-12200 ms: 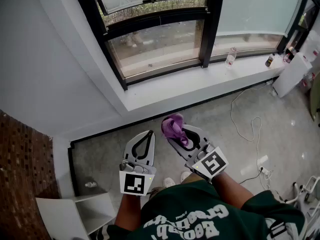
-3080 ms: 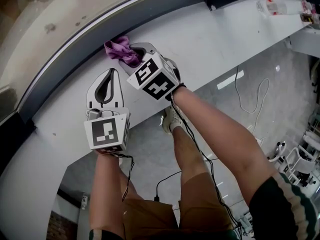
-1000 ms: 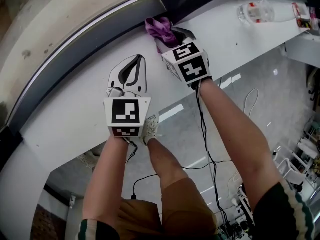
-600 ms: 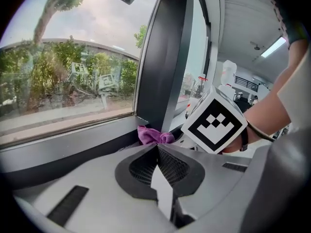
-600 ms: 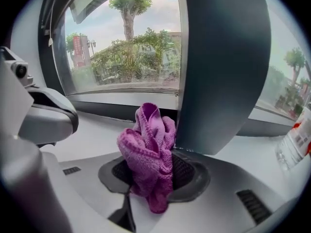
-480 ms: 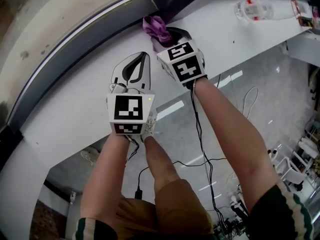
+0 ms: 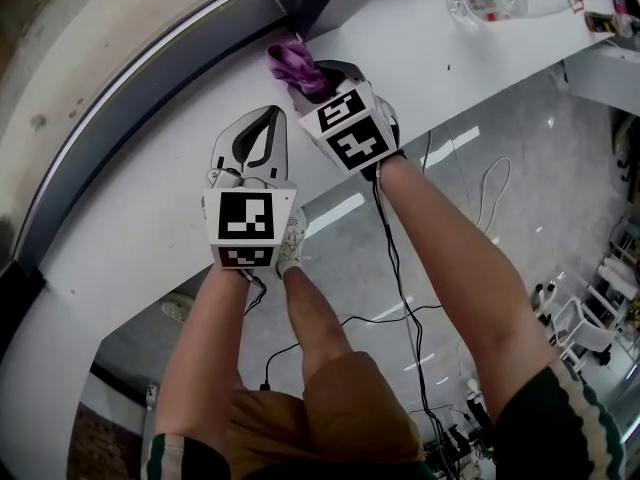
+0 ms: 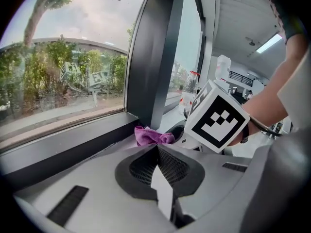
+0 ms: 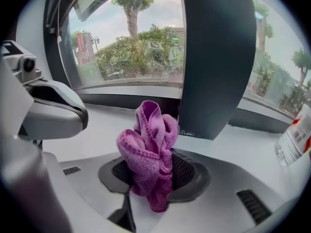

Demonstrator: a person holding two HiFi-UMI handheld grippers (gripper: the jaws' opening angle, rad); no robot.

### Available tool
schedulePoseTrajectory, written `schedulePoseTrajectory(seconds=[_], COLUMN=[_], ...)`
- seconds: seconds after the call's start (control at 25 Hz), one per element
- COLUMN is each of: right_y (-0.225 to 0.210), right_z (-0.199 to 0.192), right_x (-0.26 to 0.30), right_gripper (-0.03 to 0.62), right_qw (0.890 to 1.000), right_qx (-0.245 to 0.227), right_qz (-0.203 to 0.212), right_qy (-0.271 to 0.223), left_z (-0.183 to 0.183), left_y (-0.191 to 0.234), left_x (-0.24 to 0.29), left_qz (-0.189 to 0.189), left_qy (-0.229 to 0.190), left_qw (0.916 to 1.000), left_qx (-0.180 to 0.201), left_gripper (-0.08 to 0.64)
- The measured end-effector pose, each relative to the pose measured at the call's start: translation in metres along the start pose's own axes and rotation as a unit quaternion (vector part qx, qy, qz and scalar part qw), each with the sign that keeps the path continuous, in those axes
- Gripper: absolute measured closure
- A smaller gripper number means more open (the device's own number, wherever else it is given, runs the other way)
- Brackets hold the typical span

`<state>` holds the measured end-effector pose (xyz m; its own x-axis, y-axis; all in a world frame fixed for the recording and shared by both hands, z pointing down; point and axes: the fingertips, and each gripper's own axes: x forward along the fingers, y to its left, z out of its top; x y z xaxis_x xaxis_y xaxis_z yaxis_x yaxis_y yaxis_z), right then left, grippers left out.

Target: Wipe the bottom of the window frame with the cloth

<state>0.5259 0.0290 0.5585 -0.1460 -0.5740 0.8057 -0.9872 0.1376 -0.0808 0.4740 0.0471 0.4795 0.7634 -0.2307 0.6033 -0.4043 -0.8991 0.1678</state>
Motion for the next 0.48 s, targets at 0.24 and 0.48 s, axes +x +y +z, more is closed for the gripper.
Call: schedulePoseTrajectory(seconds=[0.24, 0.48], right_y=[0.006, 0.015], right_z=[-0.019, -0.043], right_x=[-0.012, -0.030], right_gripper=[0.430, 0.430], right_qw=[1.000, 1.000], right_qx=[0.013, 0.024], right_qz=[0.000, 0.000], right_qy=[0.003, -0.002], left_z=[-0.016, -0.029], left_y=[-0.020, -0.039], left_x=[-0.003, -0.004], left_qz=[-0.016, -0.032], left_qy=[0.019, 0.032], left_qw=[0.9996, 0.9988], left_qx=[0.011, 0.020], left_gripper=[0.558, 0.558])
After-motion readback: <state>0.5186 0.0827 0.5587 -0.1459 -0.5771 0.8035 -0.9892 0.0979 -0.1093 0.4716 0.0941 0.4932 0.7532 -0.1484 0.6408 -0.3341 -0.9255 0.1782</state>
